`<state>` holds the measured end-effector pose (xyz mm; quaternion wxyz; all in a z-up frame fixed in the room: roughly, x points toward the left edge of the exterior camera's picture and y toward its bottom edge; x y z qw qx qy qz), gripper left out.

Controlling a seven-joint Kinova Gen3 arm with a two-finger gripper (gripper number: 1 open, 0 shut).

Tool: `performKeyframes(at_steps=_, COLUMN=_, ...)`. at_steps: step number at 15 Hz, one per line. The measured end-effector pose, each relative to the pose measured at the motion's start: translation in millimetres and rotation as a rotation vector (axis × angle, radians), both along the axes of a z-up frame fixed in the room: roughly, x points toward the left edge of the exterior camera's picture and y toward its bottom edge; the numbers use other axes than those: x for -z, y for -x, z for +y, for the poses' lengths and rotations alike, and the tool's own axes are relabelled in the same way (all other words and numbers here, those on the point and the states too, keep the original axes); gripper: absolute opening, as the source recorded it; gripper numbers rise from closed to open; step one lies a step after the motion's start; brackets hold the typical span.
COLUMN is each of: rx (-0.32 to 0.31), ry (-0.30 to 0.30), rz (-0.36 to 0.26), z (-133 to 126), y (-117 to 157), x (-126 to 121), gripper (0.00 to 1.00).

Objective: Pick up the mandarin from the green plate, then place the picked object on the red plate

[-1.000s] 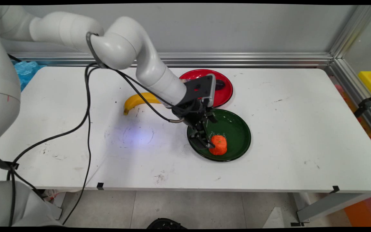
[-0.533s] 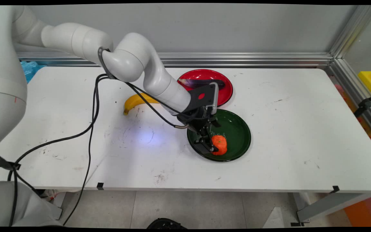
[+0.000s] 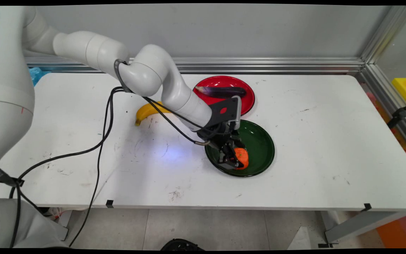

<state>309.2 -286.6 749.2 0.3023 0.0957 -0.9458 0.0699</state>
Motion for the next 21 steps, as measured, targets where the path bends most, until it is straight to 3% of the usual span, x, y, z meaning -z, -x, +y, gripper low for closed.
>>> performKeyframes(at_steps=6, rx=0.003, ry=-0.019, rz=0.009, z=-3.3, y=3.4, x=-1.8, gripper=0.00)
performKeyframes(at_steps=11, rx=0.009, ry=-0.007, rz=0.021, z=-18.1, y=2.1, x=-26.0, gripper=0.00)
performKeyframes(at_steps=16, rx=-0.008, ry=0.034, rz=0.017, z=-53.3, y=-17.2, x=-56.0, gripper=0.00)
performKeyframes(at_steps=21, rx=-0.036, ry=0.072, rz=0.007, z=-90.8, y=-46.4, x=-63.5, gripper=0.00)
